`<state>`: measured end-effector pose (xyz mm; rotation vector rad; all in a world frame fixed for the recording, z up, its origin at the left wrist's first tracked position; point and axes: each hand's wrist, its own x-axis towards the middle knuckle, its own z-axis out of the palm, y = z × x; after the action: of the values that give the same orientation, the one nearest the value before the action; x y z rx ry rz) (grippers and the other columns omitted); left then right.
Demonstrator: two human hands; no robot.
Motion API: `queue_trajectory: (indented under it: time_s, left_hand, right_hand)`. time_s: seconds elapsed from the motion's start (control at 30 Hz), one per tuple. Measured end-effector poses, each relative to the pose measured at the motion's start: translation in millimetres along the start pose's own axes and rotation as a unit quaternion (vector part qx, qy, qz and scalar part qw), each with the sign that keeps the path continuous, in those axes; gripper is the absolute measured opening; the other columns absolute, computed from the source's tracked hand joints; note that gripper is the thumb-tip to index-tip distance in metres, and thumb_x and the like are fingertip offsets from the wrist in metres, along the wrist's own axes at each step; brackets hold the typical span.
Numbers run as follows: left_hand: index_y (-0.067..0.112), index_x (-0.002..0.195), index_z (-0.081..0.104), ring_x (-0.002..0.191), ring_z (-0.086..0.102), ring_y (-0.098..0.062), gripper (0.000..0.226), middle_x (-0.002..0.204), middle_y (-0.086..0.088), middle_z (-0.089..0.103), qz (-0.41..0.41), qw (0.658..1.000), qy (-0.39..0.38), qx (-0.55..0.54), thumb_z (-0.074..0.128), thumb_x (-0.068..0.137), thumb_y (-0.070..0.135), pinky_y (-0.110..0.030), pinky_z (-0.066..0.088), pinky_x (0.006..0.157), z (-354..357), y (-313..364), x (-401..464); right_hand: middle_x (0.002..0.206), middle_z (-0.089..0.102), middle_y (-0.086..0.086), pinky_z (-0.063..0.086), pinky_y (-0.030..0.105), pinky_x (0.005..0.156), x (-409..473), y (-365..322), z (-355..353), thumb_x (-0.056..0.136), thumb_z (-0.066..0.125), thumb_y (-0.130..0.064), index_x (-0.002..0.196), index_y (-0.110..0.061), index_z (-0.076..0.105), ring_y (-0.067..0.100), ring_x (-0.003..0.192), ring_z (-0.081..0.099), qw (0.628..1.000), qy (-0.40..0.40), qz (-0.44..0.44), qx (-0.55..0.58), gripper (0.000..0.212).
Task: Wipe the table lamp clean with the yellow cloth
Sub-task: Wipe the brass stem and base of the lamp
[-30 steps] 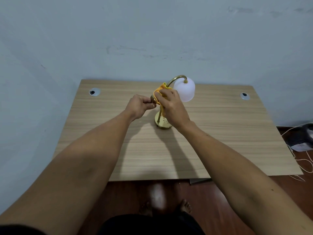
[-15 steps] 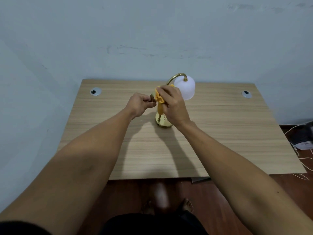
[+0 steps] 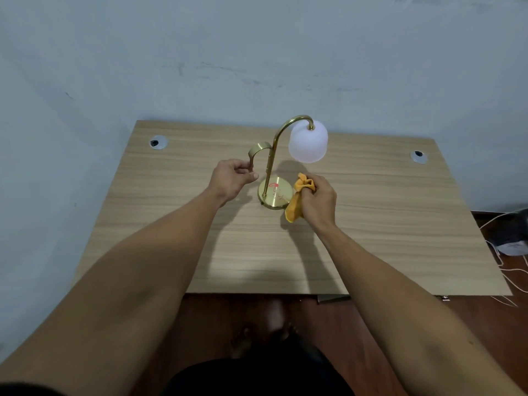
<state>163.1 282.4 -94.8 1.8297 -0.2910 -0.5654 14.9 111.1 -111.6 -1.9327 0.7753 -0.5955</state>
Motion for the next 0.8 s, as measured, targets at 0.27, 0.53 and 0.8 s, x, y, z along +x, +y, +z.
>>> queue_trajectory:
  time_s: [0.27,0.53,0.8]
  left_hand:
    - [0.012,0.142,0.055,0.128,0.058,-0.025,0.064,0.141,-0.012,0.058,-0.089,0.992,0.033,0.082,0.081,0.084,0.025,-0.044,0.048,0.112,41,-40,3]
    - [0.032,0.127,0.058,0.112,0.061,-0.017,0.069,0.128,-0.002,0.067,-0.022,0.986,0.037,0.164,0.089,0.066,0.021,-0.042,0.054,0.093,86,-77,25]
    - [0.041,0.136,0.048,0.133,0.052,-0.018,0.069,0.138,0.010,0.060,-0.003,0.965,0.068,0.252,0.069,0.074,0.061,-0.049,0.042,0.108,109,-106,39]
  right_hand:
    - [0.106,0.069,0.000,0.051,0.034,0.092,31,37,11,0.088,0.050,0.004,0.115,-0.015,0.072,0.019,0.102,0.063,0.998,-0.052,-0.024,-0.012,0.040]
    - [0.114,0.071,-0.002,0.048,0.022,0.092,85,62,49,0.091,0.049,-0.002,0.117,-0.016,0.070,0.020,0.108,0.064,0.990,-0.134,-0.031,-0.024,0.036]
    - [0.157,0.047,0.011,0.028,0.046,0.123,82,102,82,0.097,0.053,-0.015,0.152,-0.013,0.046,0.030,0.147,0.040,0.933,-0.268,-0.155,-0.187,0.055]
